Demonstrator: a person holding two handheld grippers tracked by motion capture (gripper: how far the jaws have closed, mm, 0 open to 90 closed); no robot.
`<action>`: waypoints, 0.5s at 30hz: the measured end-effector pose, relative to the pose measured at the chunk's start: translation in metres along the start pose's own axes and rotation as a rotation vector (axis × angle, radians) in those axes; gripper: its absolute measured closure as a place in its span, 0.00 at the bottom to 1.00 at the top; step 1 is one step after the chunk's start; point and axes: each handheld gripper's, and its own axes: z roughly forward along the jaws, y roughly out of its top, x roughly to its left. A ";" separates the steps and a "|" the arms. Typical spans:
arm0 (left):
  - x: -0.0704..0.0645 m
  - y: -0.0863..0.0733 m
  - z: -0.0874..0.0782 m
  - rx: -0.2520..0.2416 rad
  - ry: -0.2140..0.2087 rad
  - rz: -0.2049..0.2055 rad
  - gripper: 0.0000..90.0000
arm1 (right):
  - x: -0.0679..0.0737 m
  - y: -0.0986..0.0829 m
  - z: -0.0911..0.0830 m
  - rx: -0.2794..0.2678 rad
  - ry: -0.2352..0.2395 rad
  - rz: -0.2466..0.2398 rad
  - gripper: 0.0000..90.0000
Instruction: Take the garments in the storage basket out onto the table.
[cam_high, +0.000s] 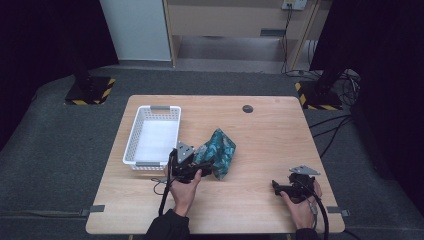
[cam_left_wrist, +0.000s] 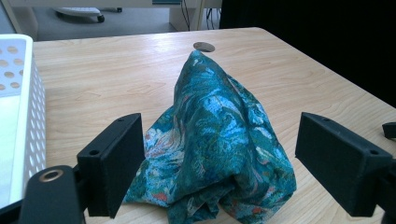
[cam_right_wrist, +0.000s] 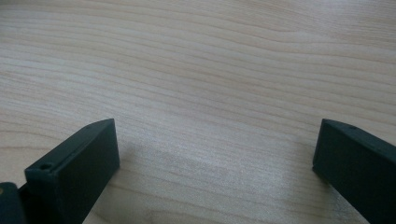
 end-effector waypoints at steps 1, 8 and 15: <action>0.001 -0.001 -0.001 -0.001 0.001 -0.001 0.16 | 0.000 0.000 0.000 0.000 0.000 0.000 0.00; 0.003 -0.002 -0.004 -0.007 -0.004 -0.006 0.16 | 0.000 0.000 0.000 0.000 0.000 0.000 0.00; 0.005 -0.001 -0.007 -0.015 -0.012 -0.011 0.15 | 0.000 0.000 0.000 0.000 0.000 0.000 0.00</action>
